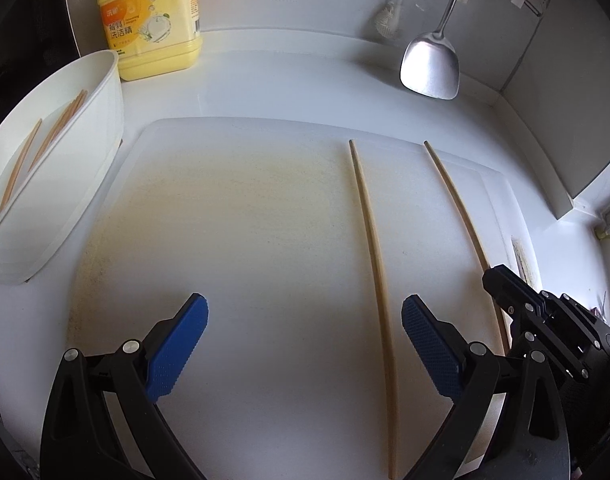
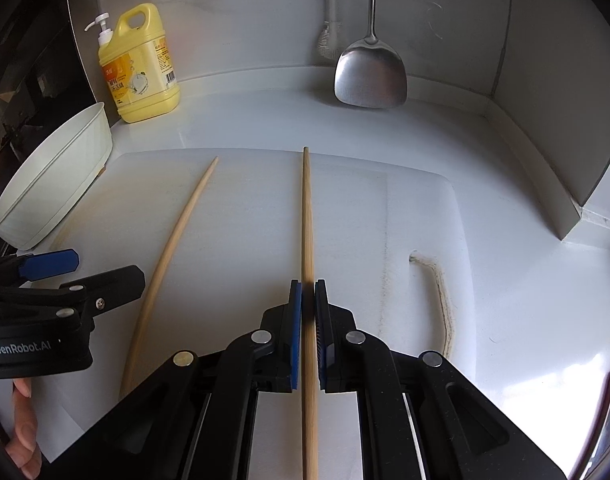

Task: Organize utensils

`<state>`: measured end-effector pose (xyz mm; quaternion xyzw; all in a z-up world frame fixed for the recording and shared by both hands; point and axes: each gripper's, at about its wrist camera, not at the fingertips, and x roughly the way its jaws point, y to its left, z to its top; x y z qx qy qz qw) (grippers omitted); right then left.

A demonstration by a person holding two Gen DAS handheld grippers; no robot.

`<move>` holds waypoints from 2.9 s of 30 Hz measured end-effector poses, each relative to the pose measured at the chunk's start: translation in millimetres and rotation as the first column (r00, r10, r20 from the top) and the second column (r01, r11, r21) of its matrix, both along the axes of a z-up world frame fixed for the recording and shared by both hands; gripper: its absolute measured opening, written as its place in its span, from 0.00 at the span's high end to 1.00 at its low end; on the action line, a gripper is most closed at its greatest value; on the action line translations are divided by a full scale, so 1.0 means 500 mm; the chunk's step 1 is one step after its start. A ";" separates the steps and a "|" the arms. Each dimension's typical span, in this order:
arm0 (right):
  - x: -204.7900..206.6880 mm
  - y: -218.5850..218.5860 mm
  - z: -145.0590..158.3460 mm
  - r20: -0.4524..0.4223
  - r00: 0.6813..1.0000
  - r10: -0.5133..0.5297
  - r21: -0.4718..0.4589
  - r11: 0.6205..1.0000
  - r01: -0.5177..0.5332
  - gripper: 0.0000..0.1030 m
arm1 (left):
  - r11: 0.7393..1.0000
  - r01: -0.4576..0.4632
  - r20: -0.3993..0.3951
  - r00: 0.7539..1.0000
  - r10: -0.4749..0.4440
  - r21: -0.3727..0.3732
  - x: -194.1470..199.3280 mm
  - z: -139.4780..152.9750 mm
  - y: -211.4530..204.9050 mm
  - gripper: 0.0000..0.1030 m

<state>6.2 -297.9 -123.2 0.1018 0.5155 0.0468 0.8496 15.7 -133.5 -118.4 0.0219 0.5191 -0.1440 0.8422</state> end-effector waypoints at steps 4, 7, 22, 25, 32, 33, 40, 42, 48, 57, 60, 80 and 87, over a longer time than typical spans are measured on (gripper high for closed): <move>-0.001 -0.008 -0.002 0.000 1.000 -0.001 0.006 1.000 0.001 0.94 | 1.000 0.001 0.001 1.000 -0.001 0.015 0.000 -0.008 -0.013 0.07; 0.000 -0.010 -0.002 -0.002 1.000 0.003 0.014 1.000 -0.003 0.94 | 0.999 0.001 0.017 1.000 -0.001 0.033 0.000 -0.011 -0.019 0.07; 0.010 -0.014 -0.007 0.003 1.000 0.030 -0.003 1.000 -0.030 0.66 | 0.996 -0.001 0.099 0.995 -0.008 0.092 -0.010 -0.019 -0.042 0.06; 0.008 -0.005 -0.006 0.014 0.999 0.050 -0.033 0.998 -0.049 0.69 | 0.996 0.013 0.120 0.993 -0.023 0.086 -0.020 -0.015 -0.045 0.15; 0.006 0.015 -0.002 0.031 0.996 0.089 -0.071 0.994 -0.087 0.93 | 0.995 0.062 0.142 0.987 -0.074 0.084 -0.035 0.001 -0.068 0.75; 0.006 0.019 -0.001 0.033 0.995 0.094 -0.082 0.992 -0.091 0.93 | 0.994 0.073 0.144 0.986 -0.085 0.087 -0.037 0.002 -0.073 0.81; 0.012 0.003 -0.001 0.004 0.999 0.040 -0.008 0.999 -0.040 0.94 | 0.994 0.104 0.099 0.989 -0.108 0.045 -0.030 0.004 -0.064 0.93; 0.009 -0.003 0.002 -0.009 1.000 0.010 0.041 0.999 -0.009 0.94 | 0.993 0.115 0.076 0.990 -0.117 0.030 -0.029 0.004 -0.054 0.93; -0.007 0.020 0.043 -0.005 0.999 -0.032 0.091 0.995 0.032 0.94 | 0.994 0.107 0.055 0.993 -0.106 -0.012 -0.019 0.035 0.012 0.93; 0.016 0.129 0.165 0.070 0.998 -0.009 0.156 0.988 -0.002 0.94 | 0.999 0.020 0.151 0.988 -0.013 -0.049 0.001 0.156 0.192 0.93; 0.044 0.181 0.207 0.110 0.994 0.022 0.171 0.985 -0.041 0.94 | 0.998 -0.036 0.179 0.983 0.045 -0.053 0.023 0.193 0.271 0.93; 0.291 0.588 0.278 0.154 0.963 0.223 0.255 0.932 -0.257 0.94 | 0.981 -0.192 0.173 0.967 0.188 0.008 0.223 0.218 0.612 0.93; 0.337 0.638 0.238 0.084 0.972 0.221 0.257 0.937 -0.236 0.94 | 0.981 -0.196 0.095 0.976 0.194 0.007 0.276 0.165 0.630 0.93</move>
